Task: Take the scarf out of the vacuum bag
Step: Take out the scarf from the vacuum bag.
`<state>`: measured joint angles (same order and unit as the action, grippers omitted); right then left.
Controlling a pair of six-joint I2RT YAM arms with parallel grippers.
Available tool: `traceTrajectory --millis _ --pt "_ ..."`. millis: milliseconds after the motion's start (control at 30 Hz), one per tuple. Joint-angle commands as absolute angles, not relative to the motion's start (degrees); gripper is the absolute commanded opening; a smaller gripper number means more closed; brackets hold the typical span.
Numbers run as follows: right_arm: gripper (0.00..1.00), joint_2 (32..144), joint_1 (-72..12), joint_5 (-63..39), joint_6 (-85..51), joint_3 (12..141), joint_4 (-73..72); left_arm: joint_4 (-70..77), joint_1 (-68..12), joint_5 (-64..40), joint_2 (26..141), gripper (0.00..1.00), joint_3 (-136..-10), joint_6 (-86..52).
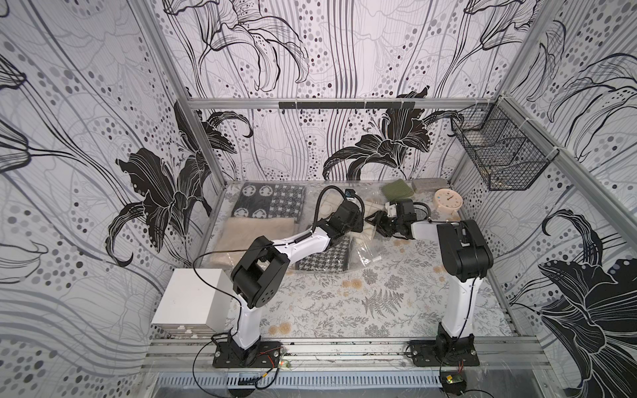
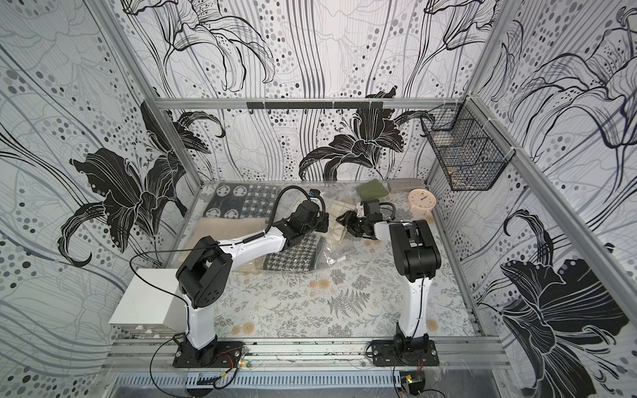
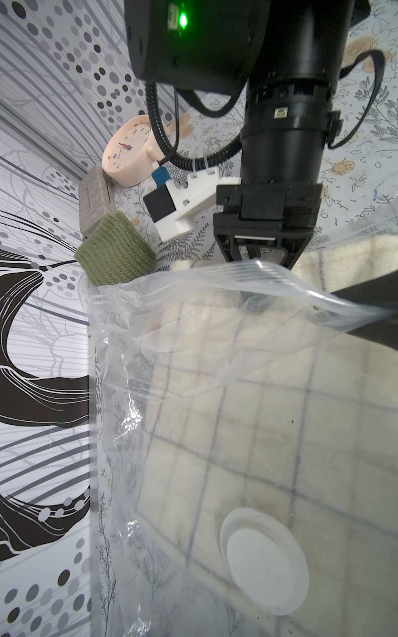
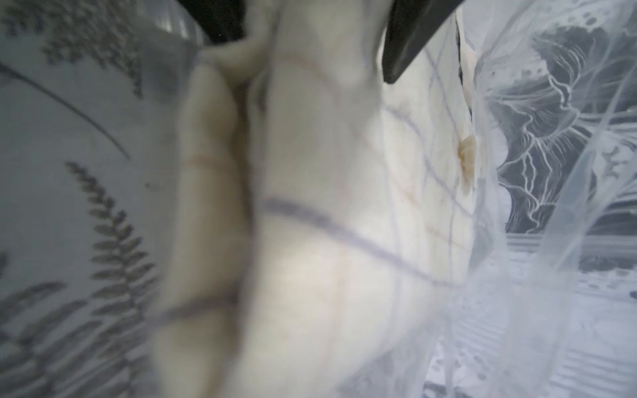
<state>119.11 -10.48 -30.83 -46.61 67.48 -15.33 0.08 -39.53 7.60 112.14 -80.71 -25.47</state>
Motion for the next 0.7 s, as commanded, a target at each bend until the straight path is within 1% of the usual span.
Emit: traceTrajectory --millis 0,100,133,167,333,467,667 --pt "0.39 122.8 -11.7 -29.1 -49.1 68.1 -18.6 3.0 -39.5 7.2 112.0 0.0 -80.2 -24.8" --pt "0.14 124.0 -12.6 -28.9 -49.1 70.0 -19.1 2.8 -39.5 7.5 112.0 0.0 -80.2 -24.7" --pt "0.04 124.2 -12.8 -29.0 -48.9 70.7 -19.1 2.7 -39.5 7.6 112.0 0.0 -80.2 -24.5" --pt "0.0 124.1 -13.0 -29.0 -48.7 71.0 -19.0 2.6 -39.5 7.7 112.0 0.0 -80.3 -24.5" --pt "0.0 121.4 -13.4 -28.2 -46.0 70.8 -17.5 2.3 -39.6 8.1 112.0 0.0 -80.6 -24.6" --pt "0.0 116.0 -13.4 -24.6 -41.5 68.2 -15.0 3.2 -39.5 8.4 111.3 0.0 -79.8 -24.5" --pt "0.0 111.1 -13.3 -24.5 -38.6 66.7 -11.9 4.6 -39.6 9.3 109.9 0.0 -78.7 -24.7"
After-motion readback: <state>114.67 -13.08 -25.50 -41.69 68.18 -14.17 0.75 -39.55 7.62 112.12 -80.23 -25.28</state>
